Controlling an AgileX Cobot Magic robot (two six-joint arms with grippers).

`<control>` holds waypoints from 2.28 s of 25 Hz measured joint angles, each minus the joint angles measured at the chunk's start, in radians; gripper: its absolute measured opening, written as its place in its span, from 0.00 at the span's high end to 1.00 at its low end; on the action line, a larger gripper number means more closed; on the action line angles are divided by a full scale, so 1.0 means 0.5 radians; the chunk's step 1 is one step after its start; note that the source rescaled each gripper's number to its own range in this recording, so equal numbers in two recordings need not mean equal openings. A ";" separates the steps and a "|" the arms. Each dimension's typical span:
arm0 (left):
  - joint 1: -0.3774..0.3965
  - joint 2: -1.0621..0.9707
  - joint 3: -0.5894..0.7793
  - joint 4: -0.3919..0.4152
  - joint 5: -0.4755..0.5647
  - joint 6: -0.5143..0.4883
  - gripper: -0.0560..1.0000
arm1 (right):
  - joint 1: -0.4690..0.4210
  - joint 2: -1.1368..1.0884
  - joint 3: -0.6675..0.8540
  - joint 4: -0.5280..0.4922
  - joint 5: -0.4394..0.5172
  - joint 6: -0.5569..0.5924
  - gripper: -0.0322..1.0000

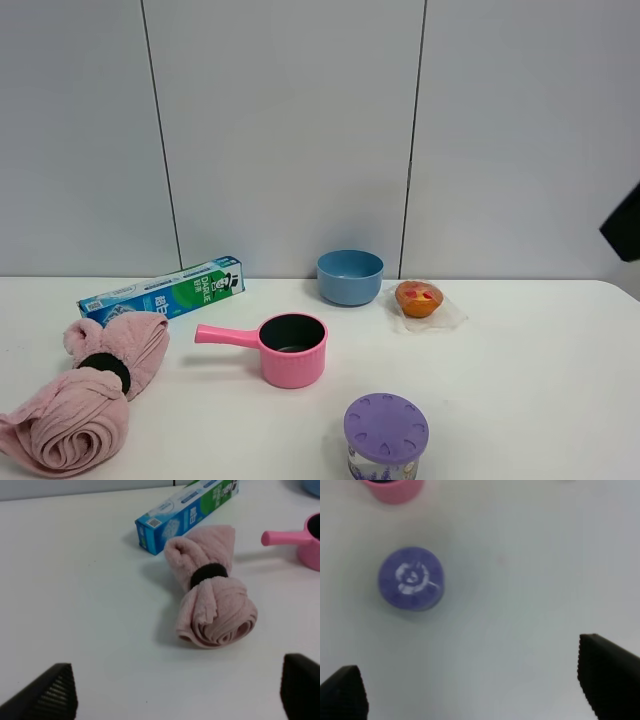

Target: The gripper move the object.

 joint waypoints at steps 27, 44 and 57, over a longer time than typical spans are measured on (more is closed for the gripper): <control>0.000 0.000 0.000 0.000 0.000 0.000 0.00 | -0.543 -1.184 0.649 0.247 -0.063 0.016 0.08; 0.000 0.000 0.000 0.000 0.000 0.000 0.00 | -0.543 -1.676 0.998 0.302 -0.796 0.133 0.08; 0.000 0.000 0.000 0.000 0.000 0.000 0.00 | -0.543 -1.408 0.694 0.195 0.133 -0.041 0.43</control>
